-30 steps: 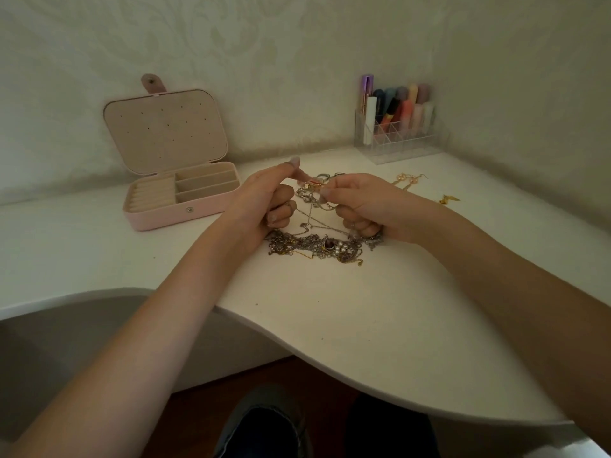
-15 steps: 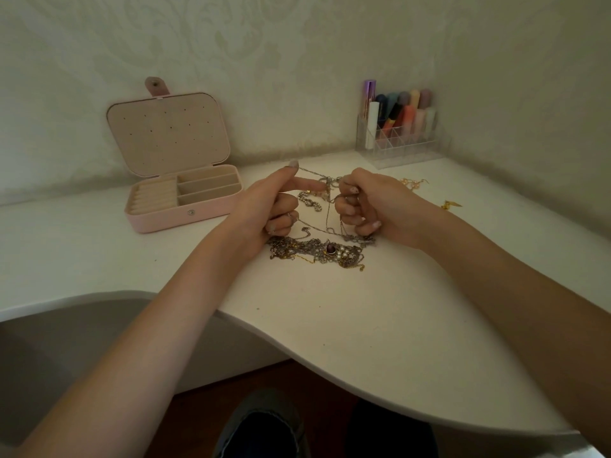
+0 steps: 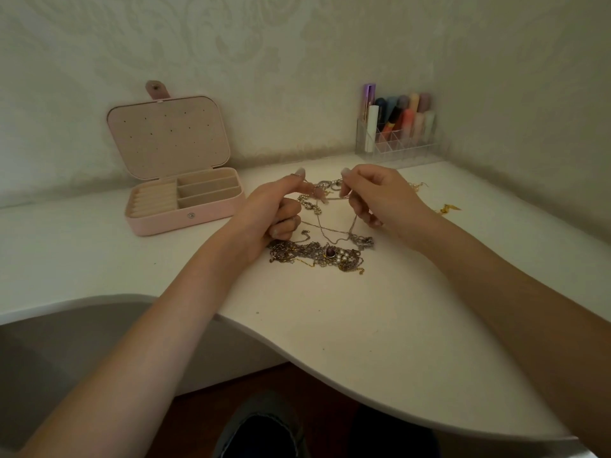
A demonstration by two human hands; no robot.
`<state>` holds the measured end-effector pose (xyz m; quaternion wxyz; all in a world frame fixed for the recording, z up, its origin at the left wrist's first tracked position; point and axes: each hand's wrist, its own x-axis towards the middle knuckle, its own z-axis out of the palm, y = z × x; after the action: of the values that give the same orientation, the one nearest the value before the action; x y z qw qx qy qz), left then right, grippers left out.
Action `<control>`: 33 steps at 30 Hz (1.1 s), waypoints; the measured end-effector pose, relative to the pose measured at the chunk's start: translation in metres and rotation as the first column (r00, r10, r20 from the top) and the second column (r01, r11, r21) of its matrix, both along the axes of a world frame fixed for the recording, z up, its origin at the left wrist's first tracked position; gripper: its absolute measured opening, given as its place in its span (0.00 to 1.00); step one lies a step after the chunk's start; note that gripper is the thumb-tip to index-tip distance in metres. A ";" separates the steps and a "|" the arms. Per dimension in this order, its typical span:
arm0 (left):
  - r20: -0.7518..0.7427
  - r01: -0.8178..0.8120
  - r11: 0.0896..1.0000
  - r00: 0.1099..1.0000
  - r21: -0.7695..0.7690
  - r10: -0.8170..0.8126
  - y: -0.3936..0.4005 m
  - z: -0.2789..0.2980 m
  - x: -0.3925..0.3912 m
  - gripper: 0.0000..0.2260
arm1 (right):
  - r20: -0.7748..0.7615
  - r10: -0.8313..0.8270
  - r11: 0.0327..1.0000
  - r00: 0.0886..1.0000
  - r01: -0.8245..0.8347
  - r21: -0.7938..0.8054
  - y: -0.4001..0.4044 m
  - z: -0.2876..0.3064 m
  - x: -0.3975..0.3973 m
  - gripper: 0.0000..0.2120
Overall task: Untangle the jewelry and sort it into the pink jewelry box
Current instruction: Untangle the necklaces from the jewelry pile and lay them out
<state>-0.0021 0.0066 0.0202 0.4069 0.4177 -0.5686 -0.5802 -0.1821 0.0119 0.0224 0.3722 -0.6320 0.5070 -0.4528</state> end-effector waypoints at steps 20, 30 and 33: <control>0.322 -0.375 0.730 0.716 -0.571 0.619 -0.012 -0.015 0.010 0.17 | 0.482 -0.272 0.960 0.833 0.272 0.072 -0.005 0.014 -0.013 0.13; 0.349 -0.366 0.737 0.703 -0.569 0.619 -0.009 -0.013 0.012 0.16 | 0.287 -0.324 0.940 0.902 0.341 -0.011 -0.009 0.021 -0.032 0.14; 0.390 -0.283 0.800 0.756 -0.529 0.525 -0.005 -0.012 0.011 0.14 | 0.210 -0.364 0.922 0.908 0.383 -0.059 -0.010 0.020 -0.035 0.14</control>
<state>0.0090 0.0017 0.0082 0.4396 0.5710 -0.6647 -0.1970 -0.2175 0.0014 0.0424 0.2947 -0.4934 0.5565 -0.6000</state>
